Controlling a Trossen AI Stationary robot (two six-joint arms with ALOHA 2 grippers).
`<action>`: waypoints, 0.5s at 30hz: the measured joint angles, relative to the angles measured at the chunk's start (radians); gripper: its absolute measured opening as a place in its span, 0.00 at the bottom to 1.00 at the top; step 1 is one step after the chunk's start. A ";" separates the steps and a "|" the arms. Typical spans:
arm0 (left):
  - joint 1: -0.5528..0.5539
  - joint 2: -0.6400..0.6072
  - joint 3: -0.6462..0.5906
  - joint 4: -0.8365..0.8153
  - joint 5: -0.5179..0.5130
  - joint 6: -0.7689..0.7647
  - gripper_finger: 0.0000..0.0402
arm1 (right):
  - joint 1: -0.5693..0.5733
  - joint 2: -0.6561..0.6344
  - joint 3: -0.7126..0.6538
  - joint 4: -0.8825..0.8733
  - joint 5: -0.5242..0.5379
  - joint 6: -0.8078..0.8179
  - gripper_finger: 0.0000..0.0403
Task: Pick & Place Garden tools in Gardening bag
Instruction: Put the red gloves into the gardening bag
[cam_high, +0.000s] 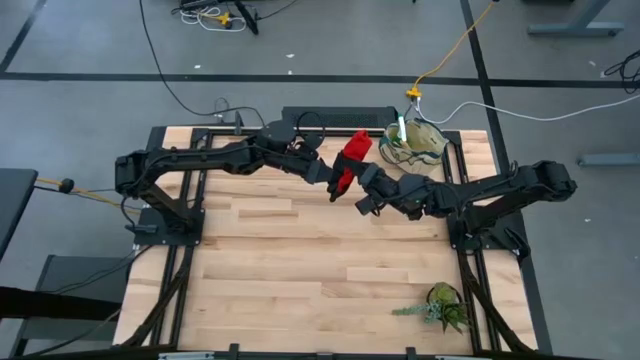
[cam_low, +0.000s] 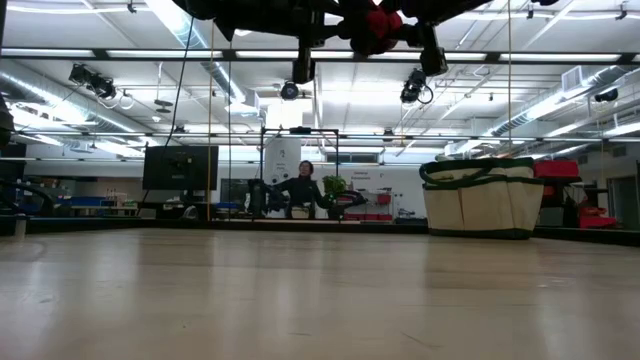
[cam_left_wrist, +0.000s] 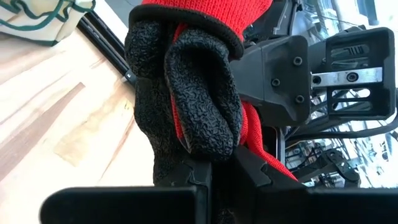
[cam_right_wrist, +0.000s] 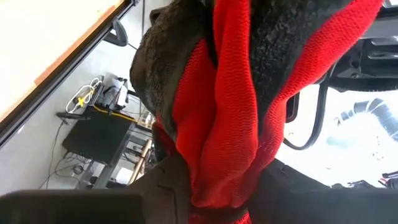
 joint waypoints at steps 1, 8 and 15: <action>0.000 0.000 0.000 0.002 0.000 0.006 0.09 | 0.000 0.000 0.000 0.007 0.000 0.000 0.29; 0.000 0.000 0.000 0.005 -0.003 0.034 0.09 | 0.000 0.000 0.000 0.026 0.001 0.000 0.24; -0.007 0.000 0.000 0.001 -0.064 0.029 0.19 | 0.000 0.000 0.000 0.027 0.007 0.003 0.23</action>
